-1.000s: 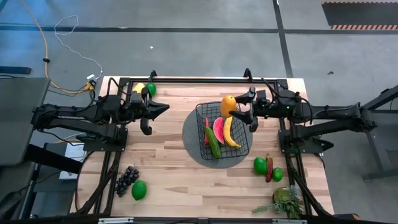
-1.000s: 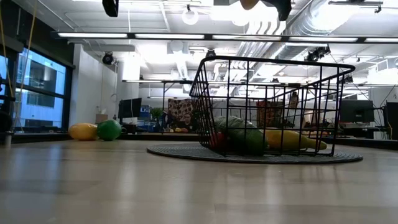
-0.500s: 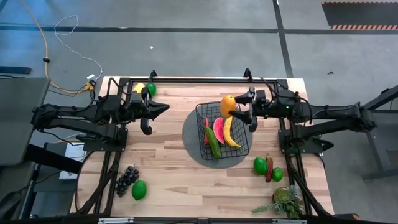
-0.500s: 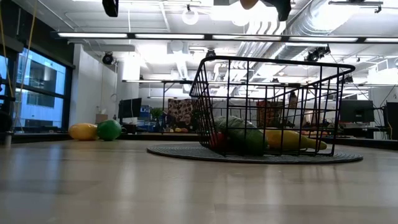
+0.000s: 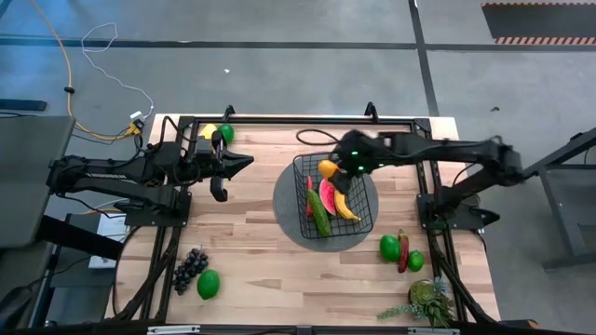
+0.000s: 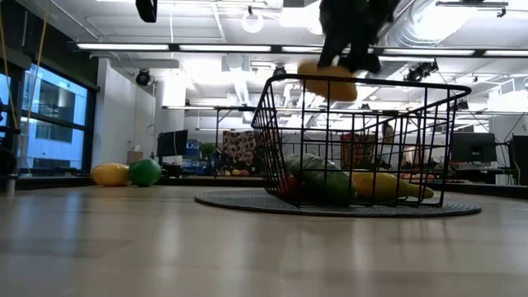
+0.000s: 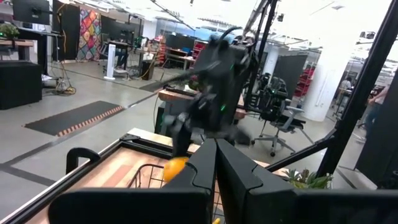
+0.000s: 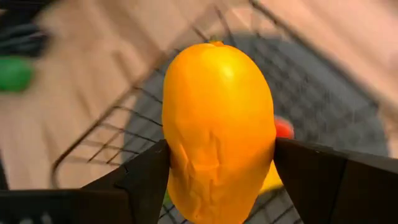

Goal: Build produce basket
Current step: Put the yellow mango into the black wire basket

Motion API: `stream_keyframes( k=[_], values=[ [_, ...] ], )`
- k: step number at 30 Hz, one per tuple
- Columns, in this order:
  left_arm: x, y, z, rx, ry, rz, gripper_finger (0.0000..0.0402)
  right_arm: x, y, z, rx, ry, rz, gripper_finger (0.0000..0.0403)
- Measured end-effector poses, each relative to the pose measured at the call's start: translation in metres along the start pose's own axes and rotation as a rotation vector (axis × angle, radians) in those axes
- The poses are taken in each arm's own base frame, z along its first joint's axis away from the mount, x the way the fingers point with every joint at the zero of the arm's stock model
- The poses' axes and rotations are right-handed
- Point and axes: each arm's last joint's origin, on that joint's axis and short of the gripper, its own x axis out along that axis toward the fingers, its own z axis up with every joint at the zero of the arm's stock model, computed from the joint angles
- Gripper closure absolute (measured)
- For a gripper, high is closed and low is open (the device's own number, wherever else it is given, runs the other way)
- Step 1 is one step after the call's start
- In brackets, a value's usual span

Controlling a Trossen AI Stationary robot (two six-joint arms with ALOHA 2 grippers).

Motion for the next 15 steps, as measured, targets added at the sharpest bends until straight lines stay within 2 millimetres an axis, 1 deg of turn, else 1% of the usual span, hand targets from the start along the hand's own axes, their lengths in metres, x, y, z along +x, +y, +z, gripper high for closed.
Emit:
stream_keyframes(
  k=[4,8,12,15],
  values=[
    [0.0,0.0,0.0,0.0,0.0,0.0,0.0399,0.037,-0.009,-0.001,0.2,0.108,-0.086,0.0151],
    [0.0,0.0,0.0,0.0,0.0,0.0,0.0399,0.068,-0.014,-0.004,0.355,0.178,-0.155,0.0151],
    [0.0,0.0,0.0,0.0,0.0,0.0,0.0399,0.091,-0.017,-0.009,0.452,0.218,-0.217,0.0151],
    [0.0,0.0,0.0,0.0,0.001,0.0,0.0399,0.101,-0.02,-0.01,0.514,0.194,-0.289,0.0151]
  ],
)
